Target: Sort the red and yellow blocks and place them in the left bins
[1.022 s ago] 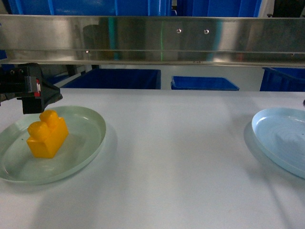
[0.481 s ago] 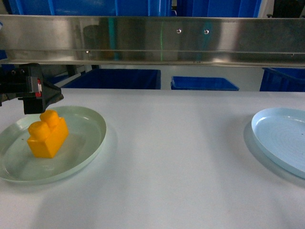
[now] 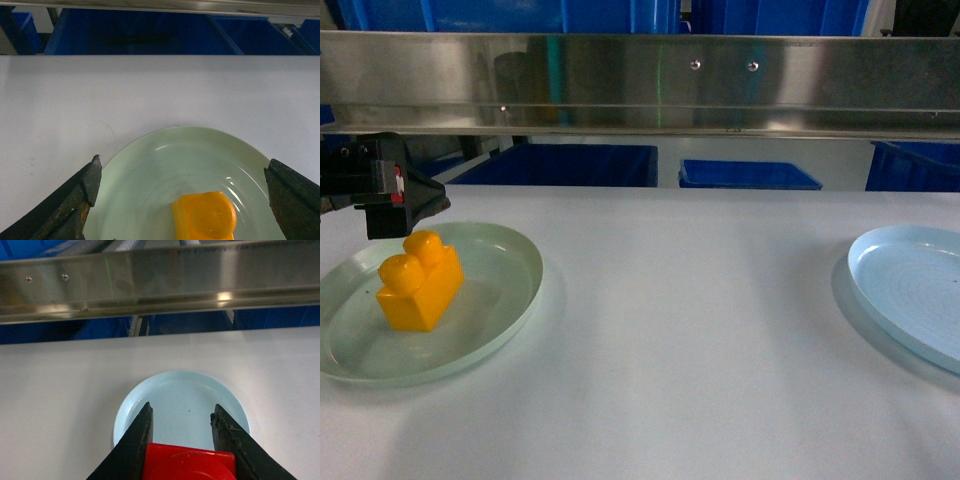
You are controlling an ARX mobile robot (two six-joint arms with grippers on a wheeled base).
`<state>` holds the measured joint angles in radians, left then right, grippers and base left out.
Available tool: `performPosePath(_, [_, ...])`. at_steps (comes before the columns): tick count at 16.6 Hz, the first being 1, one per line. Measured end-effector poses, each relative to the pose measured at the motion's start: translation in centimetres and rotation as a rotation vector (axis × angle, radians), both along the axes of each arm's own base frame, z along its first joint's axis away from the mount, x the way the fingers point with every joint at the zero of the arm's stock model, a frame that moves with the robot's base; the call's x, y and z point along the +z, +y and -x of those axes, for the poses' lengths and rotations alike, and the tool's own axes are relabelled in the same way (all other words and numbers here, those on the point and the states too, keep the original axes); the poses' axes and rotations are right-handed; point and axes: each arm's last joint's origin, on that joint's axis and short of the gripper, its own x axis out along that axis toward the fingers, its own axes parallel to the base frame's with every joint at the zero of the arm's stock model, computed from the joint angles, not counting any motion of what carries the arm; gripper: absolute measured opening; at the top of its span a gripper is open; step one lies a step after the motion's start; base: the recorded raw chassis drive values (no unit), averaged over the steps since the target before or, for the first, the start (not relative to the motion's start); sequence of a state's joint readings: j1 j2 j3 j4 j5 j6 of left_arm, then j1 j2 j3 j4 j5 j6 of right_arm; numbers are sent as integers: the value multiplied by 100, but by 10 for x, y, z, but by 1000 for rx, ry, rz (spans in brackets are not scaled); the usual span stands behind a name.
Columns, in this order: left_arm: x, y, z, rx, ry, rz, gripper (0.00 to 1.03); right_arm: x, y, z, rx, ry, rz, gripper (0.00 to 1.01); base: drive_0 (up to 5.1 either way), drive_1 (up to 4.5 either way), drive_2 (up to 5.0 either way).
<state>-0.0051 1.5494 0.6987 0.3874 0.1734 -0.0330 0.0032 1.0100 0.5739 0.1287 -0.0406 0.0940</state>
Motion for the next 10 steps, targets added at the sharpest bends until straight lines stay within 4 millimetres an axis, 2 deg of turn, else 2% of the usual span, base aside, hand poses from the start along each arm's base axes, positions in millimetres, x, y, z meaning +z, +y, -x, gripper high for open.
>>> performPosePath(2, [0, 0, 0, 0, 0, 0, 98, -5, -2, 0, 6, 19, -13, 29, 0, 0, 0])
performPosePath(10, [0, 0, 0, 0, 0, 0, 98, -3, -2, -1, 43, -4, -12, 29, 0, 0, 0])
